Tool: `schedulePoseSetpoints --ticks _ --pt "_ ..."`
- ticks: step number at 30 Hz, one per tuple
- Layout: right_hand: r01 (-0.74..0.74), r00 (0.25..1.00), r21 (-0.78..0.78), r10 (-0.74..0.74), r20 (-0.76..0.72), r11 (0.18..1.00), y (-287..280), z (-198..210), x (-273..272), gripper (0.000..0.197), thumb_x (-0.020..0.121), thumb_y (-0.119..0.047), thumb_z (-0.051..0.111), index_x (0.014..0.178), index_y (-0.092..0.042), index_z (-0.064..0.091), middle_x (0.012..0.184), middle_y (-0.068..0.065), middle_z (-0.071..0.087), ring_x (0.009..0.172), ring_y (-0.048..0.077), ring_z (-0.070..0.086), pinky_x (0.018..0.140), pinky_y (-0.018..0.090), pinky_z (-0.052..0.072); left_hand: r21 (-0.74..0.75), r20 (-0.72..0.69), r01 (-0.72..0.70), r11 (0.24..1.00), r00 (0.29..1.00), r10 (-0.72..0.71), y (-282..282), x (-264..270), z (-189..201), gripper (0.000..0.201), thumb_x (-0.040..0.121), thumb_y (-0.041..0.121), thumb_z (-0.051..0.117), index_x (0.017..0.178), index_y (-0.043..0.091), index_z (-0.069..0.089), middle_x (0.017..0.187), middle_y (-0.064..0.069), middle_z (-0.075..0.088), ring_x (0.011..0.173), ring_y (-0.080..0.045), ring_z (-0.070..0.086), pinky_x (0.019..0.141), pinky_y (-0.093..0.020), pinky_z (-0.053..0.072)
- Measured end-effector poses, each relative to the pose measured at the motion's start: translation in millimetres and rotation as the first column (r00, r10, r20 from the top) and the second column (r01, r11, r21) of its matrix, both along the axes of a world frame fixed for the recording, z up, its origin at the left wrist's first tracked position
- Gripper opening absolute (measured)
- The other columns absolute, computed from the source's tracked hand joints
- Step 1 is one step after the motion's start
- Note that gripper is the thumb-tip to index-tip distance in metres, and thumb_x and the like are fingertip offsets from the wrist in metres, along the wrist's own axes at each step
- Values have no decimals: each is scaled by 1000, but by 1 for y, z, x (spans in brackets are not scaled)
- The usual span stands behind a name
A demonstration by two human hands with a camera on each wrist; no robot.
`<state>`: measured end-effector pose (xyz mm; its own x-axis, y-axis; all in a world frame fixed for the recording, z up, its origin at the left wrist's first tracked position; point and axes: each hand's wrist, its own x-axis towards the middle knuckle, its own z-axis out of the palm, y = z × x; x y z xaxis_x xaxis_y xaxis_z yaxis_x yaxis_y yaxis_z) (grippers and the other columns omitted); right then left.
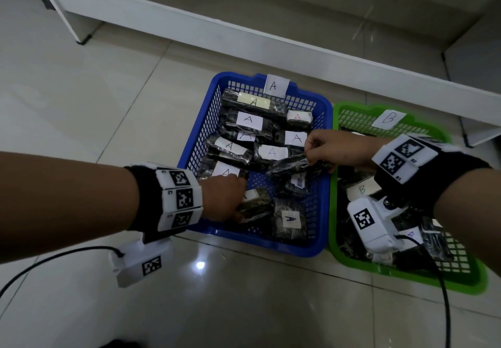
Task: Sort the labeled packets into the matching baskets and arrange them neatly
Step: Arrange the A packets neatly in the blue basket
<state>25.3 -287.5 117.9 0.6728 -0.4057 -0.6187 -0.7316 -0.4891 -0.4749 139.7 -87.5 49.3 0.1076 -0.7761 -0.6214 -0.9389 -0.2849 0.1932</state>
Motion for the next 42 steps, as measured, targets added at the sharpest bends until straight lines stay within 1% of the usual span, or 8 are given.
schedulePoseSetpoints --ticks 10,17,23,27,30,35,39,42 --pt "-21 1000 -32 21 -16 999 0 0 0 13 84 -19 62 95 -14 57 99 7 60 80 17 55 69 33 52 75 -213 -116 990 969 129 -15 23 19 57 77 40 72 122 11 52 115 -5 58 95 -18 58 71 -23 49" --pt "-7 1000 -13 7 -4 1000 0 -2 0 9 84 -17 62 91 -15 57 94 5 60 75 15 55 67 33 50 -144 418 335 931 874 -249 -16 66 44 67 77 51 65 131 22 40 128 -2 42 115 -19 43 101 -35 35" --pt "-25 1000 35 25 -4 999 -2 2 -1 11 81 -12 65 88 -15 57 92 7 60 77 19 56 68 34 49 -148 481 358 922 841 -249 -7 66 25 70 80 54 61 133 17 34 129 -3 43 114 -21 46 98 -35 34" --pt "-34 999 34 35 -19 999 -3 2 -4 26 76 -1 68 94 -15 55 93 5 56 73 17 52 57 25 46 -342 194 305 889 948 -251 -2 33 23 50 87 55 51 117 17 43 112 -2 51 96 -19 52 82 -33 43" --pt "-67 996 15 67 -59 998 -2 2 -5 36 74 -2 72 100 -19 54 94 1 56 70 14 51 48 19 40 -84 -100 203 976 972 -210 0 1 12 52 88 57 49 116 14 46 110 -5 55 91 -21 55 75 -31 46" --pt "-104 992 14 105 -66 994 -3 2 -4 49 74 -4 73 114 -24 54 106 -2 59 85 16 57 64 23 47 -46 -84 172 984 981 -175 -1 -9 -3 45 91 36 55 126 9 45 122 -14 52 108 -29 54 84 -30 43" --pt "-200 973 -64 191 -132 978 -5 2 -4 50 75 -15 74 120 -28 57 113 -4 62 99 19 59 82 30 48 -123 -44 193 973 979 -199 0 0 5 32 89 31 57 112 10 54 108 -12 62 94 -25 60 75 -29 45" --pt "-202 974 -54 195 -115 978 -2 5 -4 38 78 -16 72 114 -23 63 107 -1 65 92 18 60 72 26 48 -168 39 272 948 962 -269 6 12 18 28 89 32 54 111 15 55 100 -6 63 79 -19 56 70 -31 50"
